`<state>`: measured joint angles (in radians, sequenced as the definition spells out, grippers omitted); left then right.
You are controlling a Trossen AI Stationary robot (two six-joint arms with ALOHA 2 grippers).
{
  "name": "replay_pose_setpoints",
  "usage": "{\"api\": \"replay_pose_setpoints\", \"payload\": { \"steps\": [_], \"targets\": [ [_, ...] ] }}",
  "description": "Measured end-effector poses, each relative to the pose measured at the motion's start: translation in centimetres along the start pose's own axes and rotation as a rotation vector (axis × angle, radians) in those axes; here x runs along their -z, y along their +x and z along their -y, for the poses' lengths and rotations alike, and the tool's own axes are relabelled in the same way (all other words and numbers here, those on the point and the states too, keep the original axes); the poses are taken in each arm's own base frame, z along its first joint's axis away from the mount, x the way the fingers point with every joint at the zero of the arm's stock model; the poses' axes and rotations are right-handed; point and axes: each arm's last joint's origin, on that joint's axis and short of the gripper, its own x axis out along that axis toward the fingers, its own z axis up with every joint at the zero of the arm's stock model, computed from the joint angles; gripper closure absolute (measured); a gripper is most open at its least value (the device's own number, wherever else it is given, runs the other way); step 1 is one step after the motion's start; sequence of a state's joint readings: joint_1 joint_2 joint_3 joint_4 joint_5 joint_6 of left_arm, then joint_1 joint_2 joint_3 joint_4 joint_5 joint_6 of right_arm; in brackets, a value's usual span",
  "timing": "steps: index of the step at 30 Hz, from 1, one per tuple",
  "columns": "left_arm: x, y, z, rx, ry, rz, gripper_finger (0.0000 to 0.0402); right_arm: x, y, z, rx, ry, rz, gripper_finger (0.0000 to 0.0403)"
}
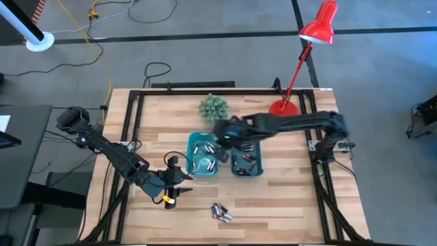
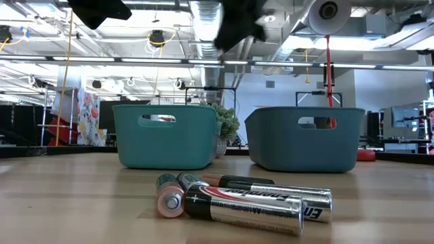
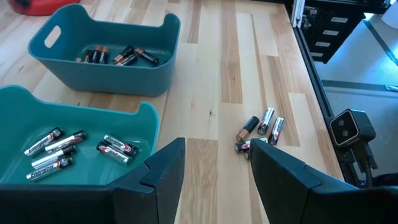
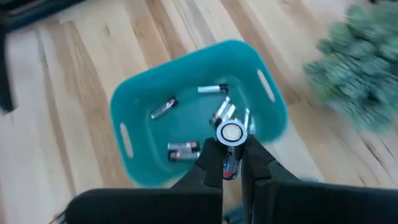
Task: Sort batteries
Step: Put the silver battery into the green bin, then put the black battery into the blue bin
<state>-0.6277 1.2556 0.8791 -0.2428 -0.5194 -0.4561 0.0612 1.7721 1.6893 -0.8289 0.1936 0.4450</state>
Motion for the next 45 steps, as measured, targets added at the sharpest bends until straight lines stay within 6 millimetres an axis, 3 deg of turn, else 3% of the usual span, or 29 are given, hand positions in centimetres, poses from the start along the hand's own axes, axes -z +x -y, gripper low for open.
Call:
{"api": "replay_pose_setpoints", "payload": {
  "steps": [5,12,19,30,37,41,45],
  "targets": [
    [0.0,0.0,0.0,0.0,0.0,0.0,0.0225,-1.2,5.7,-0.6,0.003,-0.057,-0.076,0.0386],
    [0.0,0.0,0.0,-0.001,0.001,-0.001,0.0225,0.3,13.1,-0.4,-0.03,-0.055,-0.242,0.0386],
    [0.0,0.0,0.0,-0.001,0.002,-0.003,0.0225,2.0,16.8,-0.3,-0.013,-0.035,-0.324,0.0382],
    [0.1,0.0,-0.1,-0.005,0.006,-0.01,0.0225,1.5,16.2,-0.5,-0.022,0.016,-0.289,0.0308],
    [0.3,0.0,-0.1,-0.013,0.017,-0.026,0.0225,1.3,15.3,-0.4,-0.016,0.048,-0.293,0.0284],
    [0.3,0.1,-0.3,-0.021,0.034,-0.03,0.0225,0.4,12.4,-0.3,-0.014,0.089,-0.284,0.0283],
    [0.2,0.2,-0.6,-0.035,0.04,-0.032,0.0225,-0.3,7.1,-0.8,-0.022,0.085,-0.254,0.0283]
  ]
}}
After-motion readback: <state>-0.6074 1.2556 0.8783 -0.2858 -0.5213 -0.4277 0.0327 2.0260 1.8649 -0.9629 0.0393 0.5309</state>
